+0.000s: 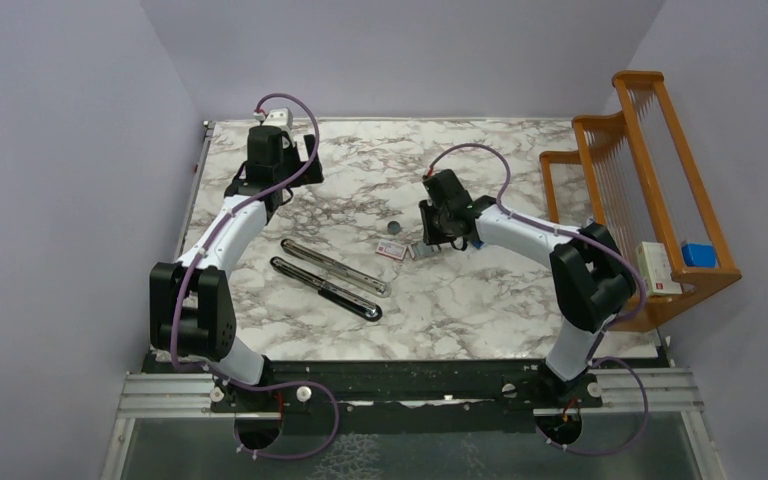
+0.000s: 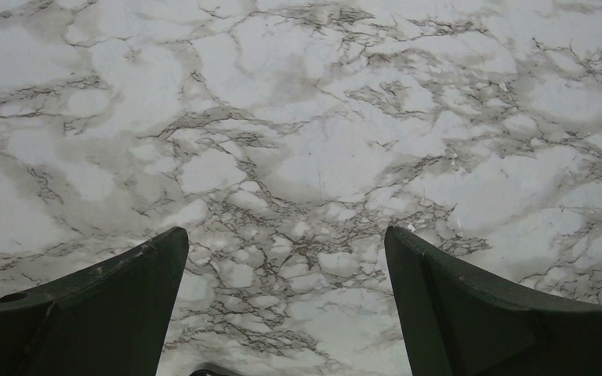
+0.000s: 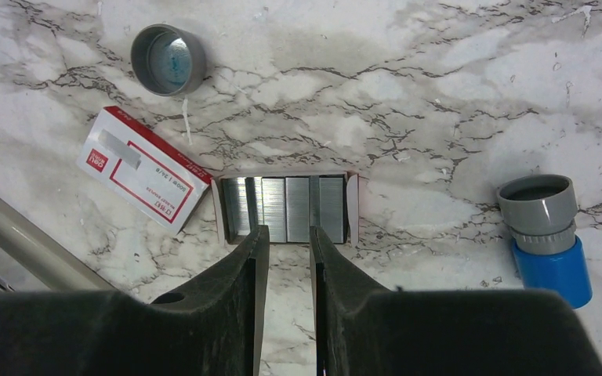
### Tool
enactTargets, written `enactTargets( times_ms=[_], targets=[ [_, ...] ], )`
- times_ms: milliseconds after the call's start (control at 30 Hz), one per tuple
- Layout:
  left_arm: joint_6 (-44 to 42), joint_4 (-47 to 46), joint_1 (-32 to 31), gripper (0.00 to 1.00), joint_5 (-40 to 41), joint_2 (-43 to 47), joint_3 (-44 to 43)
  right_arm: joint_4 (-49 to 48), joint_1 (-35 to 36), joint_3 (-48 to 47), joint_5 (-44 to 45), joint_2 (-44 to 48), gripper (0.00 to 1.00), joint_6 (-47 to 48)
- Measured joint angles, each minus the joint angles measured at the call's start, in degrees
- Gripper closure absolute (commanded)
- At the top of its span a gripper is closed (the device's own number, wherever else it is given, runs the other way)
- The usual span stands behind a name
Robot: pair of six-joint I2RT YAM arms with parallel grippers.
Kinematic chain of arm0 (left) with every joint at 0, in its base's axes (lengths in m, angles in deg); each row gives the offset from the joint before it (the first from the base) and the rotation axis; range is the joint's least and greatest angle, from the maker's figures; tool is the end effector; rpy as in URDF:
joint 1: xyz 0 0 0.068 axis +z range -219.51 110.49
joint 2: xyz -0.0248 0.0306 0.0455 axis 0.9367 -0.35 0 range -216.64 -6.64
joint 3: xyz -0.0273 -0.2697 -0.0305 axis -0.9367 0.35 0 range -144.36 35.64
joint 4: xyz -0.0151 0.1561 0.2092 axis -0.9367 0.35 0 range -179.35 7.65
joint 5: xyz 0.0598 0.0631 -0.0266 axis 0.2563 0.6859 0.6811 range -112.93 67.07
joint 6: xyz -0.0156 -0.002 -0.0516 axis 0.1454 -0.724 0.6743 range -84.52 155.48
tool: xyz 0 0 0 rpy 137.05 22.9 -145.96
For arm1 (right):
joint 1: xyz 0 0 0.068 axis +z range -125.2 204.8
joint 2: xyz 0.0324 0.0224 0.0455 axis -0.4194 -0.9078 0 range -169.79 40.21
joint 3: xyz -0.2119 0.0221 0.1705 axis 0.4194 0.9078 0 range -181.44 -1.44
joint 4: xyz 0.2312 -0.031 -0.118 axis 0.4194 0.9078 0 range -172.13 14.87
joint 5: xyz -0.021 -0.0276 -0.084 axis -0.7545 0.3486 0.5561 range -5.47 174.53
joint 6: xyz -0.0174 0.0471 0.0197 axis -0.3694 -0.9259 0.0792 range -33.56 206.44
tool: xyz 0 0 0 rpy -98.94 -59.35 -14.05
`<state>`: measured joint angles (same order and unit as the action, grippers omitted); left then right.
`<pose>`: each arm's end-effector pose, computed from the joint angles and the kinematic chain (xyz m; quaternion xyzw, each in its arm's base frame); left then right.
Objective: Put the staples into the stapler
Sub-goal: Adjust the staple box at the center of the board.
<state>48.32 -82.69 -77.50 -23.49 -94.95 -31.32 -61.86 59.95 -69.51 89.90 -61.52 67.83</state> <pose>0.3555 -0.0502 0.2925 -0.0338 0.8565 -0.0972 0.5057 0.3087 0.2134 0.1977 -0.1223 0.9420 0.1001 0.2959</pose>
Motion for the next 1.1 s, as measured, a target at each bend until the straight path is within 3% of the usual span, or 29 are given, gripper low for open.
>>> enactTargets(
  times_ms=[1100],
  targets=[
    [0.0, 1.4, 0.0, 0.01, -0.46, -1.09, -1.07, 3.96, -0.79, -1.07, 1.7, -3.17, 0.71, -0.04]
  ],
)
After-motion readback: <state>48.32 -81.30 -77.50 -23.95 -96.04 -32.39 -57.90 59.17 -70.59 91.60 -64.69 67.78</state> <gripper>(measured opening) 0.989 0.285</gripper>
